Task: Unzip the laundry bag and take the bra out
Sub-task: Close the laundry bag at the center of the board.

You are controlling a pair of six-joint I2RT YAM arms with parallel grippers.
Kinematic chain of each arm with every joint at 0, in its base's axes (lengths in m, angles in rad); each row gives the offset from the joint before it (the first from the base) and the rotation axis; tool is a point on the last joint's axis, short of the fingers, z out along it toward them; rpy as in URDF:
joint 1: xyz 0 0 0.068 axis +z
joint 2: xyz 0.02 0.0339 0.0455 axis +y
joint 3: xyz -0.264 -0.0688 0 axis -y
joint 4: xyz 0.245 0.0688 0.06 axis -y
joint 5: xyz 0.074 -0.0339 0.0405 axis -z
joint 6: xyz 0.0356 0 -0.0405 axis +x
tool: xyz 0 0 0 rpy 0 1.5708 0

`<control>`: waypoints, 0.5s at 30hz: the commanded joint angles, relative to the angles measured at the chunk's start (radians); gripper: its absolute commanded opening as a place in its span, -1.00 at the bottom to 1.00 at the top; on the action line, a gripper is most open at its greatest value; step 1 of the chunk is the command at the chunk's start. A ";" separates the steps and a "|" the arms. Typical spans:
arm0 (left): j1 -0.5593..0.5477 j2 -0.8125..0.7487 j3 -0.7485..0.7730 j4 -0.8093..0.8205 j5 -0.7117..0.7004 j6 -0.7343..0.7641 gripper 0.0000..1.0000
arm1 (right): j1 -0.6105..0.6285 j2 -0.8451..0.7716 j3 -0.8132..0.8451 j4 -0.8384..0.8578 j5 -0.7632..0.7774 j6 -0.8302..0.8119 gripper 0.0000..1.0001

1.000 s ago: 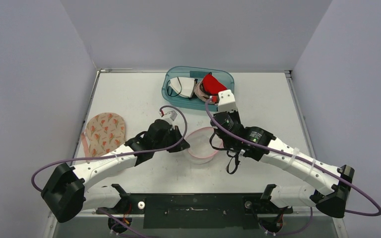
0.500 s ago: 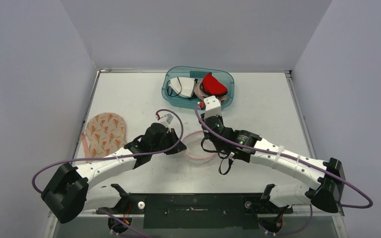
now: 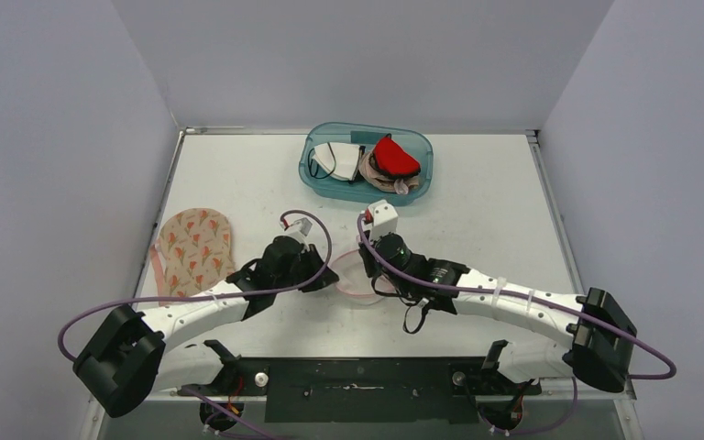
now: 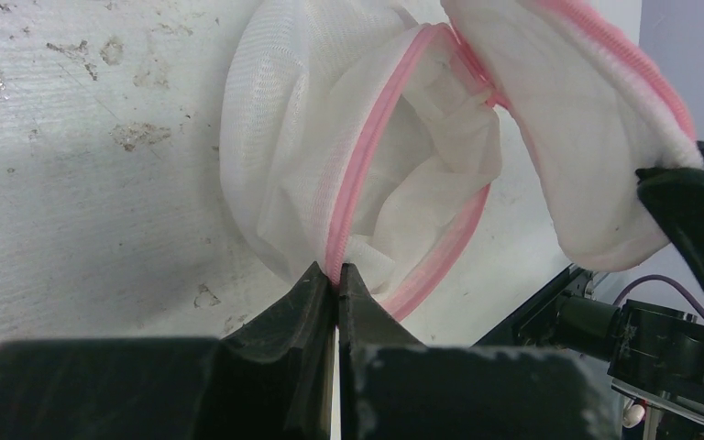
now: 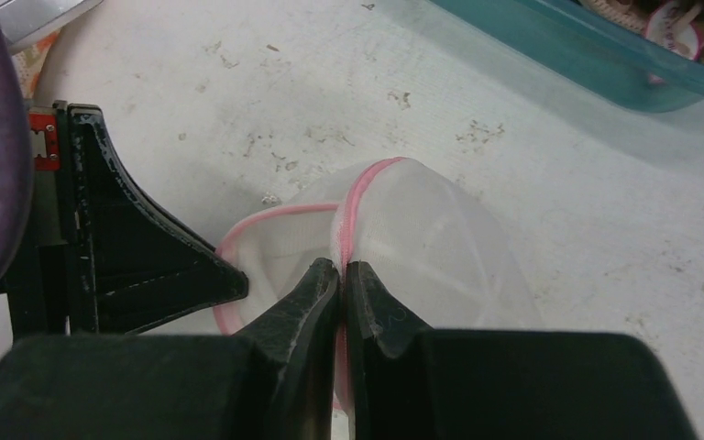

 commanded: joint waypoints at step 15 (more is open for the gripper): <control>0.011 -0.026 -0.072 0.147 -0.008 -0.030 -1.00 | 0.016 0.182 -0.061 0.317 -0.194 0.189 -0.89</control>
